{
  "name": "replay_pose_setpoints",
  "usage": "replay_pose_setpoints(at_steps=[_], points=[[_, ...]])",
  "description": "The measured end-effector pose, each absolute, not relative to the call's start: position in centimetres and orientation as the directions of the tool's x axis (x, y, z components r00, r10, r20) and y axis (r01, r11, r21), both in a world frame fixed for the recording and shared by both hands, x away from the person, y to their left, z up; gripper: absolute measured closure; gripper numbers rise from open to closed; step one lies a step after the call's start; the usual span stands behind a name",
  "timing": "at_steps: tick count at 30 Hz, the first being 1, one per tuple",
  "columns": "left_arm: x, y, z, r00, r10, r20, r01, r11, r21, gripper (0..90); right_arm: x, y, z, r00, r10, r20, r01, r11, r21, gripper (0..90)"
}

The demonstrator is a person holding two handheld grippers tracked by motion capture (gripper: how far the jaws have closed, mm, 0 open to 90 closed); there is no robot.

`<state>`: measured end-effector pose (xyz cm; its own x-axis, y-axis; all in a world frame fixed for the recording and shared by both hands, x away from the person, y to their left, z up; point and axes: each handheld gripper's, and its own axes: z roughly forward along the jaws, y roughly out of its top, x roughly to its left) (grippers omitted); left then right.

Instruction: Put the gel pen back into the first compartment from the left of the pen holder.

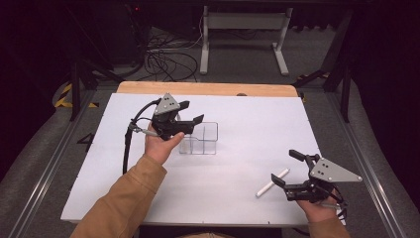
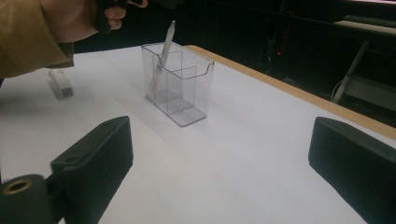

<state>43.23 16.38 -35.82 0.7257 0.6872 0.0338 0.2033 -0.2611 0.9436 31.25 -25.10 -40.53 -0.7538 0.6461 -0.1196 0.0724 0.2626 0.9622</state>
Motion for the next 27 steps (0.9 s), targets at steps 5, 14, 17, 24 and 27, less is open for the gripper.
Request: replay_pose_setpoints(at_steps=[5,14,17,24,27], points=[[42.2,16.2,-35.5,0.723,0.691,0.015,0.219,-0.250,0.943,16.8,31.3,-25.5,-40.4,-0.737,0.667,-0.112,0.069,0.239,0.968,1.7],[41.3,16.3,-35.4,0.727,0.687,-0.003,0.224,-0.233,0.946,11.0,31.3,-25.5,-40.3,-0.731,0.674,-0.108,0.077,0.239,0.968,1.5],[41.1,16.3,-35.5,0.727,0.687,-0.006,0.229,-0.234,0.945,9.7,31.3,-25.5,-40.3,-0.731,0.673,-0.113,0.075,0.244,0.967,1.0],[40.5,16.1,-35.4,0.732,0.682,-0.005,0.222,-0.231,0.947,8.9,31.3,-25.6,-39.8,-0.730,0.674,-0.112,0.087,0.254,0.963,5.5],[40.3,15.9,-35.4,0.737,0.676,-0.001,0.217,-0.236,0.947,9.4,31.4,-25.6,-39.6,-0.737,0.668,-0.105,0.109,0.270,0.957,6.3]])
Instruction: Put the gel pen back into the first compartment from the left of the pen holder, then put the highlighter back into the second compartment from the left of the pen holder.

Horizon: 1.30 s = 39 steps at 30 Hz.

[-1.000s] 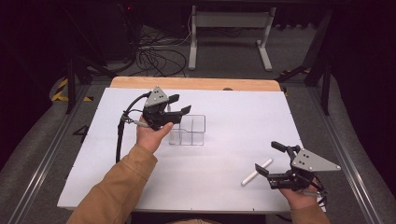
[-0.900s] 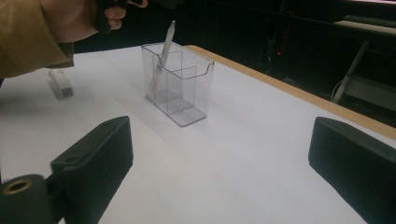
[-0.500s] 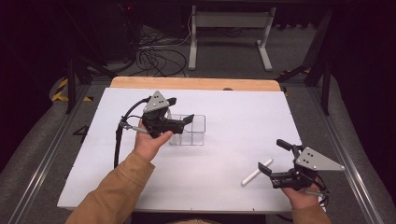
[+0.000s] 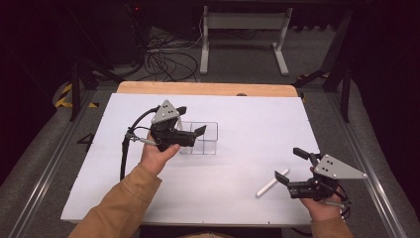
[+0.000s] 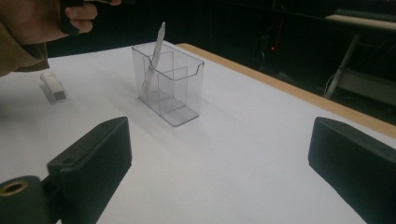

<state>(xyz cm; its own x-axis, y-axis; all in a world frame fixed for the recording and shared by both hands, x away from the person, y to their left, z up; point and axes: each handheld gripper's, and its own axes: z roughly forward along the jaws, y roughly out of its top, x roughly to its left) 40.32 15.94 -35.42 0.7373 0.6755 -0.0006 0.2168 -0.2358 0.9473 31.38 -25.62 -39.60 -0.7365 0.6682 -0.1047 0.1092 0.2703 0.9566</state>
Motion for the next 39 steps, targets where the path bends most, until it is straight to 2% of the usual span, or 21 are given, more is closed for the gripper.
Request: replay_pose_setpoints(at_steps=[4,6,8,15,28,39], points=[[40.0,15.6,-35.4,0.745,0.667,0.006,0.213,-0.247,0.945,9.7,31.4,-25.6,-39.5,-0.722,0.684,-0.106,0.110,0.264,0.958,6.1],[39.9,15.4,-35.4,0.747,0.664,0.008,0.212,-0.251,0.944,9.7,31.2,-25.6,-39.4,-0.712,0.693,-0.112,0.104,0.261,0.960,11.9],[39.7,15.1,-35.5,0.753,0.658,0.006,0.217,-0.257,0.942,9.6,31.1,-25.6,-39.3,-0.708,0.700,-0.093,0.128,0.256,0.958,13.5],[39.4,14.7,-35.5,0.764,0.645,0.001,0.218,-0.259,0.941,9.6,31.4,-25.9,-38.9,-0.701,0.710,-0.072,0.167,0.262,0.951,10.0],[39.2,14.2,-35.7,0.767,0.641,-0.001,0.225,-0.268,0.937,9.2,31.6,-25.9,-39.0,-0.681,0.726,-0.091,0.168,0.276,0.946,3.9],[39.3,14.1,-35.8,0.768,0.641,-0.009,0.235,-0.269,0.934,10.0,31.7,-25.7,-39.1,-0.676,0.733,-0.076,0.211,0.291,0.933,0.4]])
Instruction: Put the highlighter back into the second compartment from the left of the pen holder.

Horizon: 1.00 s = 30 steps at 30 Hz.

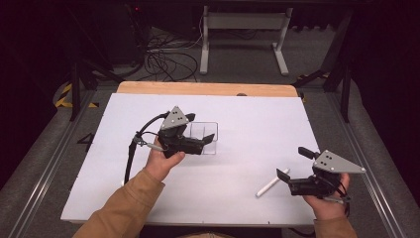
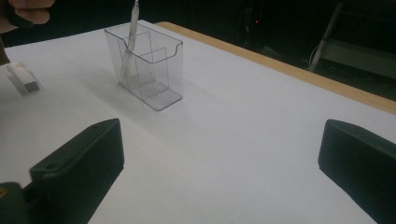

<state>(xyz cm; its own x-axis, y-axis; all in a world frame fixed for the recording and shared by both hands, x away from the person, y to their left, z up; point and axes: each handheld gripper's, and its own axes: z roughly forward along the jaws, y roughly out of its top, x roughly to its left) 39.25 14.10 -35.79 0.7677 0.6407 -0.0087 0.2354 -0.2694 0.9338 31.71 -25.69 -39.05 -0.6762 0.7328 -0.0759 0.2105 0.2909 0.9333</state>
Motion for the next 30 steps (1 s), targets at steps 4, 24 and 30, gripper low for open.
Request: replay_pose_setpoints(at_steps=[4,24,30], points=[[39.3,14.0,-35.9,0.770,0.638,-0.015,0.244,-0.271,0.931,10.2,31.7,-25.6,-39.1,-0.662,0.745,-0.086,0.216,0.299,0.930,0.0],[38.8,12.4,-36.2,0.779,0.627,-0.025,0.263,-0.290,0.920,10.2,31.6,-25.0,-38.8,-0.644,0.758,-0.098,0.227,0.312,0.923,3.7],[38.6,11.0,-36.5,0.781,0.624,-0.039,0.282,-0.296,0.912,10.2,31.5,-25.2,-38.5,-0.620,0.777,-0.106,0.205,0.291,0.935,7.8]])
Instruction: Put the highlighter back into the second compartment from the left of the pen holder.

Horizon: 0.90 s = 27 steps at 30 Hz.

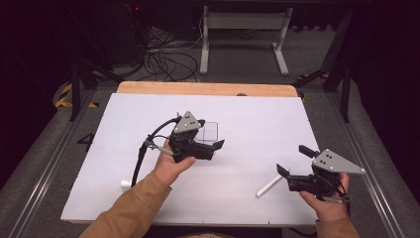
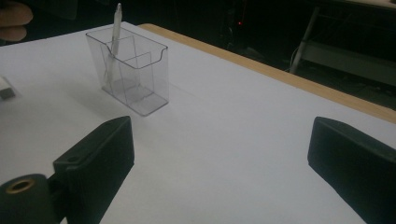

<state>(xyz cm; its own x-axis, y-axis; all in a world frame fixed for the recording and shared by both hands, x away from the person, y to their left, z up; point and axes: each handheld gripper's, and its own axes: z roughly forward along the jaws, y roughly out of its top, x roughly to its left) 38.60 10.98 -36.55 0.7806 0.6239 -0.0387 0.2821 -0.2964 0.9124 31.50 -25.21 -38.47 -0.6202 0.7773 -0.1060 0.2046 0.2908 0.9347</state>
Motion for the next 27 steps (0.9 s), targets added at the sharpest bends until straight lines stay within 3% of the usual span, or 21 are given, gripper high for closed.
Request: replay_pose_setpoints(at_steps=[27], points=[[38.1,3.7,-39.3,0.842,0.537,-0.044,0.312,-0.419,0.852,12.9,31.3,-25.7,-38.2,-0.600,0.797,-0.071,0.219,0.249,0.944,10.5]])
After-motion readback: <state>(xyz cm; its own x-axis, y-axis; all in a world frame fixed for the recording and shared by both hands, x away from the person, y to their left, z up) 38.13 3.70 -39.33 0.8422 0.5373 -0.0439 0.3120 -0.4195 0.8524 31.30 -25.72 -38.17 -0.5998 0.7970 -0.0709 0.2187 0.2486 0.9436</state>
